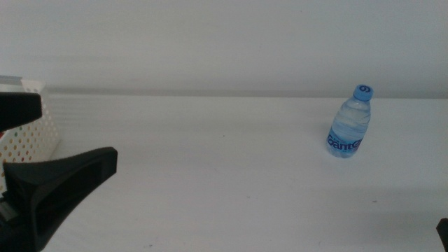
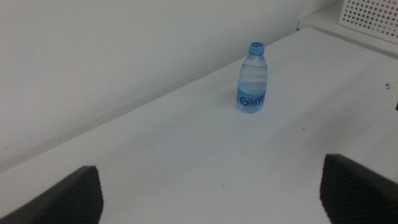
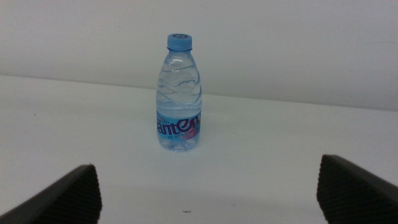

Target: Use arms to grab the bottles and put them into the dustbin to the left of the table.

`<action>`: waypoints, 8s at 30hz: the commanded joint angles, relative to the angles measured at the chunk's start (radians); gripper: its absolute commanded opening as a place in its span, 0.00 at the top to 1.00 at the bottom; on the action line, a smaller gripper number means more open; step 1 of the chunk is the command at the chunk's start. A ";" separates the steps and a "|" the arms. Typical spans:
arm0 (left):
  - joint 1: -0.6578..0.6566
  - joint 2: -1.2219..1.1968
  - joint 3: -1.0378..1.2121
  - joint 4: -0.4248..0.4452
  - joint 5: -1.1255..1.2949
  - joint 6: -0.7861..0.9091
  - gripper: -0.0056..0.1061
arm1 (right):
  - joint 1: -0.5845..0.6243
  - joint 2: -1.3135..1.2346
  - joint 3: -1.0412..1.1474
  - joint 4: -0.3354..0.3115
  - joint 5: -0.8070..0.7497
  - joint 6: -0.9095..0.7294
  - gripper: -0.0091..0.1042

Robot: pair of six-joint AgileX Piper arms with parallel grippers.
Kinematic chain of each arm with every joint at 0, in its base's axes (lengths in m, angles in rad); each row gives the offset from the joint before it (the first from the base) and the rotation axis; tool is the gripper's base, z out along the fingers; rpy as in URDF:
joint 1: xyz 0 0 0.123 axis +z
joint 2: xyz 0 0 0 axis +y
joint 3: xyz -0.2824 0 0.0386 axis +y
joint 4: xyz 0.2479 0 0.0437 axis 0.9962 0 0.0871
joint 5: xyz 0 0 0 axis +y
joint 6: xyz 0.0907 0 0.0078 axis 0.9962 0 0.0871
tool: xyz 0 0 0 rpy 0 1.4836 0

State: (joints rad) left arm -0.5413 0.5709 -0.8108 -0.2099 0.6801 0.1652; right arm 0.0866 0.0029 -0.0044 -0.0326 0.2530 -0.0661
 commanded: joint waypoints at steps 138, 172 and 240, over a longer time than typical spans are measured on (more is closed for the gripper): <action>-0.006 -0.008 0.003 -0.008 -0.017 0.000 0.11 | 0.680 2.410 -1.656 -0.279 -0.623 0.257 0.92; -0.006 -0.008 0.003 -0.008 -0.017 0.002 0.11 | 0.721 1.562 -1.085 -0.226 0.203 0.352 0.16; -0.006 -0.008 0.003 -0.008 -0.040 0.002 0.11 | 0.721 0.262 -0.433 -0.152 0.233 0.224 0.10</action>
State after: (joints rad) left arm -0.5413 0.5709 -0.8108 -0.2099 0.6573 0.1690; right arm 0.8082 0.2692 -0.4421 -0.1590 0.4923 0.1393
